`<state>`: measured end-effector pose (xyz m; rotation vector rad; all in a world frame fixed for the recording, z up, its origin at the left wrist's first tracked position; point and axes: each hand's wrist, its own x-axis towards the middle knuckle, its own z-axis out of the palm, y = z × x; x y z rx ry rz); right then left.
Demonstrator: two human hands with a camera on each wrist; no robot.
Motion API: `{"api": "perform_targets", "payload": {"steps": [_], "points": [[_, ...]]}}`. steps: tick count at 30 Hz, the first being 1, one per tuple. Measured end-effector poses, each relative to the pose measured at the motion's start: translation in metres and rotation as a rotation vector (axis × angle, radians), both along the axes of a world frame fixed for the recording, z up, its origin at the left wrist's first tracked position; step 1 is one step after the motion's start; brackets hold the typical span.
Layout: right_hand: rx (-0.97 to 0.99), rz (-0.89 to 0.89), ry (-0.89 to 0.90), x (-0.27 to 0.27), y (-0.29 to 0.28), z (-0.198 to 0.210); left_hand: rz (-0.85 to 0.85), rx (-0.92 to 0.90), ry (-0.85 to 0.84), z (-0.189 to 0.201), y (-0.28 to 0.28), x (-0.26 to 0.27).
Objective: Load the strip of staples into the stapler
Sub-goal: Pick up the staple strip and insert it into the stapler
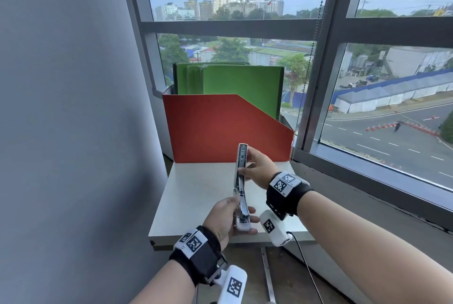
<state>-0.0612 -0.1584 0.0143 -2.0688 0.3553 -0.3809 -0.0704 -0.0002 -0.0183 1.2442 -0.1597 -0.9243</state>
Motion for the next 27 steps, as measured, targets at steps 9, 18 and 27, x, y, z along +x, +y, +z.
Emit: {"api": "perform_targets", "payload": {"steps": [9, 18, 27], "points": [[-0.206, 0.066, -0.115, -0.022, 0.011, 0.020, 0.029, 0.008, -0.031, 0.005, 0.003, 0.009], [-0.259, 0.116, -0.252, -0.037, 0.017, 0.020, 0.013, 0.024, 0.019, 0.007, 0.010, 0.008], [-0.410, 0.213, -0.316, -0.041, 0.029, 0.016, 0.030, 0.066, 0.156, -0.003, 0.008, 0.013]]}}
